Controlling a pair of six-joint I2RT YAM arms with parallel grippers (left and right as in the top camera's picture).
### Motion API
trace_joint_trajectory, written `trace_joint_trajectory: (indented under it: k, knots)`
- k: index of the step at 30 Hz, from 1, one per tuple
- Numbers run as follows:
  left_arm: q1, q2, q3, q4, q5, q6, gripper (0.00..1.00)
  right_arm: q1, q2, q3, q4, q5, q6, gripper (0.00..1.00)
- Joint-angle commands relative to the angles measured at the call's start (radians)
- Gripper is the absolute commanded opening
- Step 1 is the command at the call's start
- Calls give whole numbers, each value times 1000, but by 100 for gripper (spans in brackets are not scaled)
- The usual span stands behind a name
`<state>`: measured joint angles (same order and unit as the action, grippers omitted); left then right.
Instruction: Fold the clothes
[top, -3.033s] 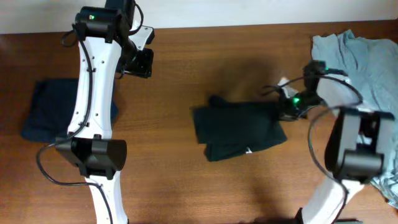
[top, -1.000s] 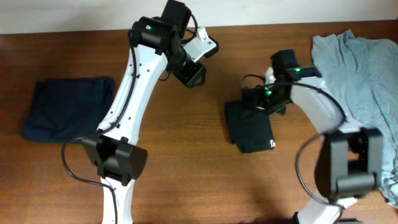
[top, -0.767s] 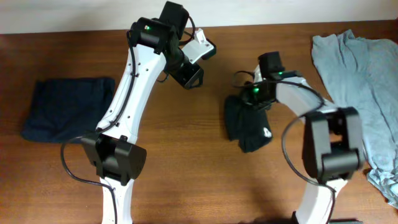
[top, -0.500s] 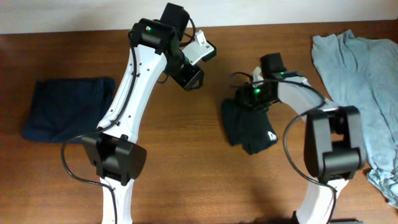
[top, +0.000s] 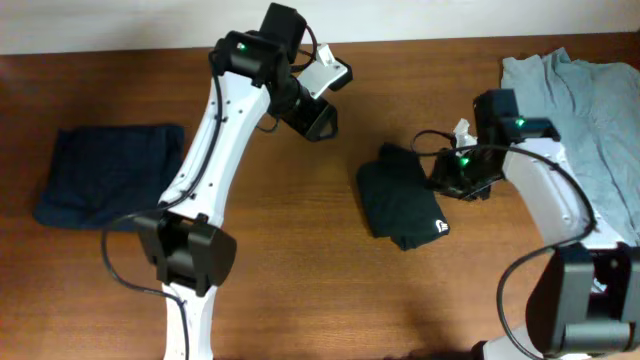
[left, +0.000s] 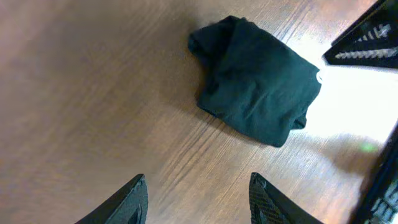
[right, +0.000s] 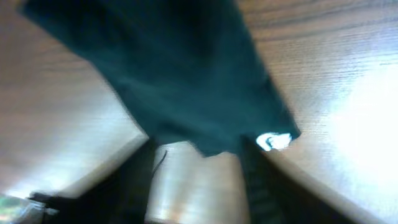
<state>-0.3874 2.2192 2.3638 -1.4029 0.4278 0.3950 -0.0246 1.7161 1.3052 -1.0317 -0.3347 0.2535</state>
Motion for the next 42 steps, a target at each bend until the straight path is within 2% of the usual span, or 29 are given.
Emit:
trace_joint_trajectory:
  k: [1,5,8,11,12,14,15,16,21,23,27,29,32,35,37,39,42]
  knots:
    - [-19,130,-8,-20,39,-100,51,-17,36,-82,122,55,-80,77]
    - [-21,205,-8,-36,127,-97,52,-54,46,-93,147,24,-190,79]
    - [-24,227,-8,-27,164,-91,52,-61,46,-93,138,14,-194,80]
    - [-27,247,-8,-18,199,-92,56,-67,46,-93,108,2,-186,80]
    - [-31,262,-8,-10,221,-91,61,-67,46,-94,89,-1,-153,78]
    - [-36,284,-8,0,232,-92,62,-66,47,-110,86,-1,-94,60]
    - [-42,304,-8,-5,254,-101,62,-66,47,-127,94,-19,-57,19]
    - [-45,316,-9,-12,277,-111,62,-67,47,-134,103,-47,-63,4]
    - [-48,347,-9,-37,312,-158,63,-67,47,-137,195,-333,-265,4]
    - [-40,344,-9,-37,309,-169,68,-66,47,-137,220,-352,-264,4]
    - [-5,344,-9,-27,310,-200,72,-66,47,-137,240,-349,-253,4]
    - [7,344,-9,1,311,-183,82,-66,47,-137,232,-349,-243,4]
    - [11,344,-9,14,305,-20,86,-60,48,-137,196,-349,-186,4]
    - [10,344,-9,12,306,44,86,-14,48,-139,142,-255,-64,4]
    - [10,344,-9,12,306,49,86,21,48,-149,129,-133,30,4]
    - [12,344,-9,12,306,49,86,60,48,-185,138,32,183,4]
    - [18,344,-8,-1,306,49,86,72,48,-273,214,64,282,4]
